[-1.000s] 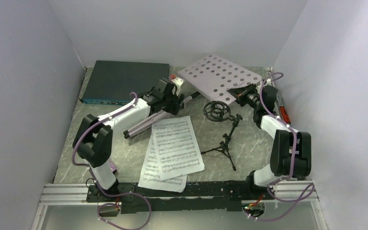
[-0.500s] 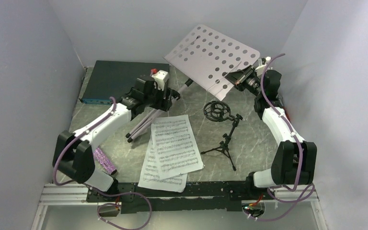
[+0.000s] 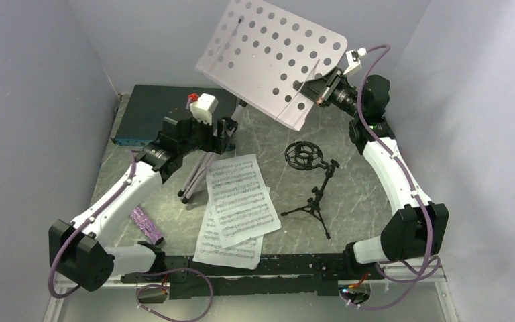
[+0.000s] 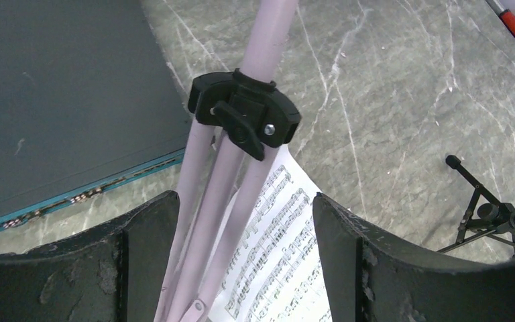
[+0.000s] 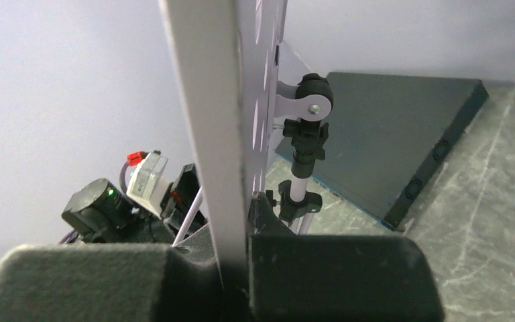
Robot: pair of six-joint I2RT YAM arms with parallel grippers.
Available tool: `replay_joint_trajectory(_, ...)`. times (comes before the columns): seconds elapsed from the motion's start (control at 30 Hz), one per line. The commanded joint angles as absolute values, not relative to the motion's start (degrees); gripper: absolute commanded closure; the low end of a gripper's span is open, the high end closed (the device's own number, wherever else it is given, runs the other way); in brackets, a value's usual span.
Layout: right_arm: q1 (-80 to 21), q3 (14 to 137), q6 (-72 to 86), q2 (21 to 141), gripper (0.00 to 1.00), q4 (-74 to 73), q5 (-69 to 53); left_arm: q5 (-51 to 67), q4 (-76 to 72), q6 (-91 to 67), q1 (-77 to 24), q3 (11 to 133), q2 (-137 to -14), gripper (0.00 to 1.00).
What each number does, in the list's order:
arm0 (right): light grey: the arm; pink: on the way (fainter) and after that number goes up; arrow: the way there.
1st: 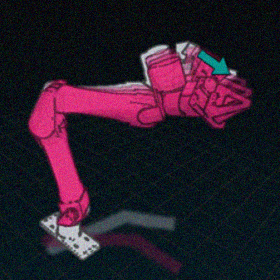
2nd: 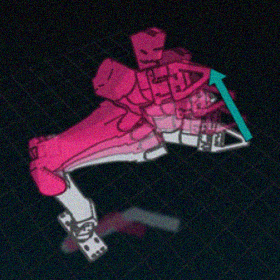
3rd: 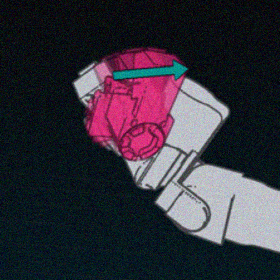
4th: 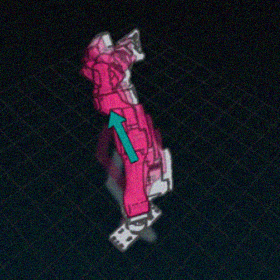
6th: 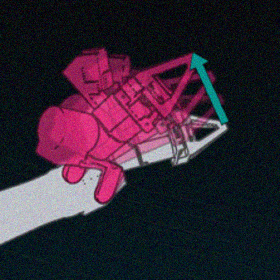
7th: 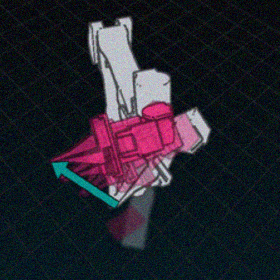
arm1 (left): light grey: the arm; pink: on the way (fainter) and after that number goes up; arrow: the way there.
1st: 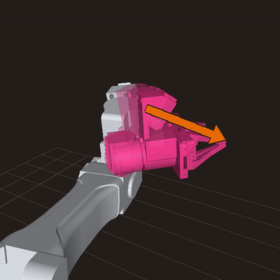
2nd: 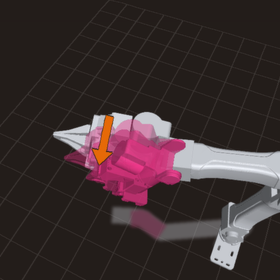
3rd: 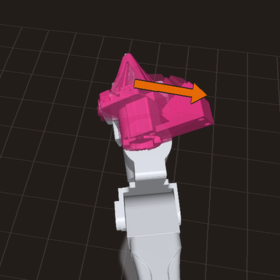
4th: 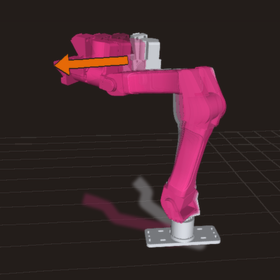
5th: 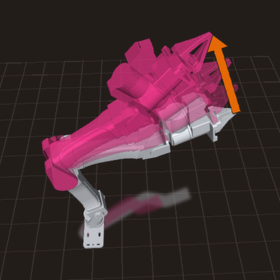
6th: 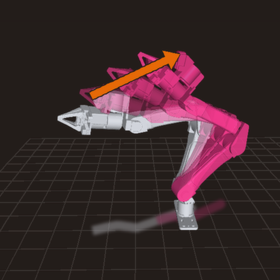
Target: Set up the instrument practice props
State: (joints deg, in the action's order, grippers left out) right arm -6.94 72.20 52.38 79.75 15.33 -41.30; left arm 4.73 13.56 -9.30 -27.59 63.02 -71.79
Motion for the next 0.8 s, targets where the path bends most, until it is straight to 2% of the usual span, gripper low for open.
replay_joint_trajectory(0.0,-9.5,82.1,46.4,76.0,1.0,29.4,-44.3,7.4,13.1,-10.2,-24.5,62.3,-66.4,0.22)
replay_joint_trajectory(0.3,-12.2,87.4,47.0,79.3,1.0,34.1,-47.0,13.3,20.6,-11.3,-17.9,63.1,-61.9,0.24)
replay_joint_trajectory(0.77,-12.9,95.2,49.3,85.2,1.0,39.1,-52.6,16.6,22.4,-9.4,-16.3,56.4,-53.3,0.27)
